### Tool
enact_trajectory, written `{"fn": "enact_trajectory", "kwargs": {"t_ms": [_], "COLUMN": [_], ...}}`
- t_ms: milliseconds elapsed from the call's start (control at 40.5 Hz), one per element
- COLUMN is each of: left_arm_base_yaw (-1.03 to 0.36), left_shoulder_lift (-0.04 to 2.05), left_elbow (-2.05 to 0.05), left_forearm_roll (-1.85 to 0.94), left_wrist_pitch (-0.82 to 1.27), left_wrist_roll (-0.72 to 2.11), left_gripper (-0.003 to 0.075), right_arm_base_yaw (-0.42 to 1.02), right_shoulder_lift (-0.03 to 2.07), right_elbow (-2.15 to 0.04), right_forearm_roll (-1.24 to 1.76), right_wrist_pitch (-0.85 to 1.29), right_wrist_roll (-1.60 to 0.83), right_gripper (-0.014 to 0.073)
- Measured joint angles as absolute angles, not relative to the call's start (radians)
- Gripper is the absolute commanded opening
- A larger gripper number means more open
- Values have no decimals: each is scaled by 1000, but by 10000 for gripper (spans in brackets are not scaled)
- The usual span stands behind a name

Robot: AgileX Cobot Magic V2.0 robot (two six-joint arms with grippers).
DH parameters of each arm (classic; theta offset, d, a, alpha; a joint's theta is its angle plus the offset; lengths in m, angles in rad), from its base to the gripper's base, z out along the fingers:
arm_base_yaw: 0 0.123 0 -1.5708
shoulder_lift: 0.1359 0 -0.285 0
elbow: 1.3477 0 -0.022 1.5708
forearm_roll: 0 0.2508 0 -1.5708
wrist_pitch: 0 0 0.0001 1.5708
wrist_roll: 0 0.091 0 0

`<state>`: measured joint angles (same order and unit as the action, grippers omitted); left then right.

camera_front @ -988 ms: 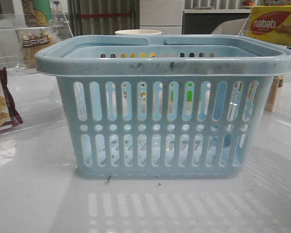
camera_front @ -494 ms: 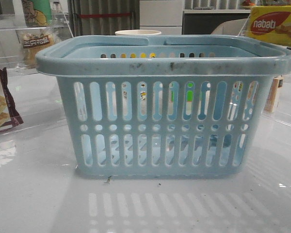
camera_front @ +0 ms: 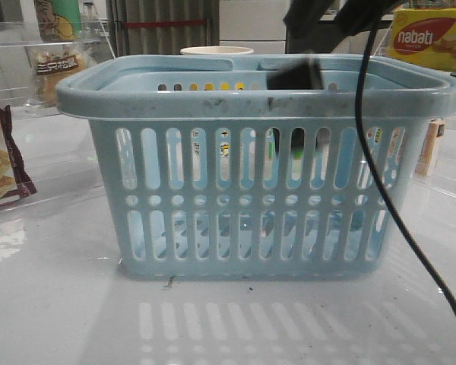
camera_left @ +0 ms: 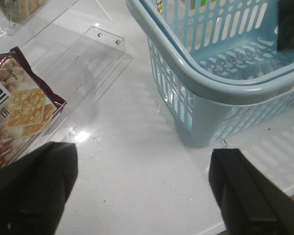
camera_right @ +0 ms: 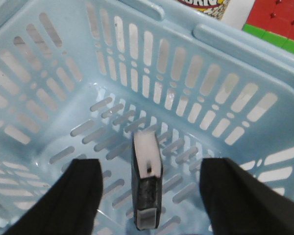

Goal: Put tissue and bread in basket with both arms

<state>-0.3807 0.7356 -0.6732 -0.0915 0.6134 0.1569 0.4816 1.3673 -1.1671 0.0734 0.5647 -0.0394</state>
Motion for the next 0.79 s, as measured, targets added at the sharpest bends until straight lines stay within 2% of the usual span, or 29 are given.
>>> {"fn": "enact_trajectory", "kwargs": {"t_ms": [148, 395, 790], "left_arm_base_yaw": [-381, -381, -381], "left_shoulder_lift": [736, 736, 736], "left_elbow": [-673, -673, -673], "left_forearm_roll": [-91, -91, -91], "left_wrist_pitch": [613, 613, 613], "left_wrist_roll": [157, 157, 157], "left_gripper": [601, 601, 601], "right_arm_base_yaw": [482, 482, 482], "right_shoulder_lift": [1327, 1111, 649], "right_elbow": [-1167, -1122, -808], "right_forearm_roll": [73, 44, 14], "right_wrist_pitch": [550, 626, 744], "right_wrist_roll": [-39, -39, -39], "right_gripper": [612, 612, 612]}}
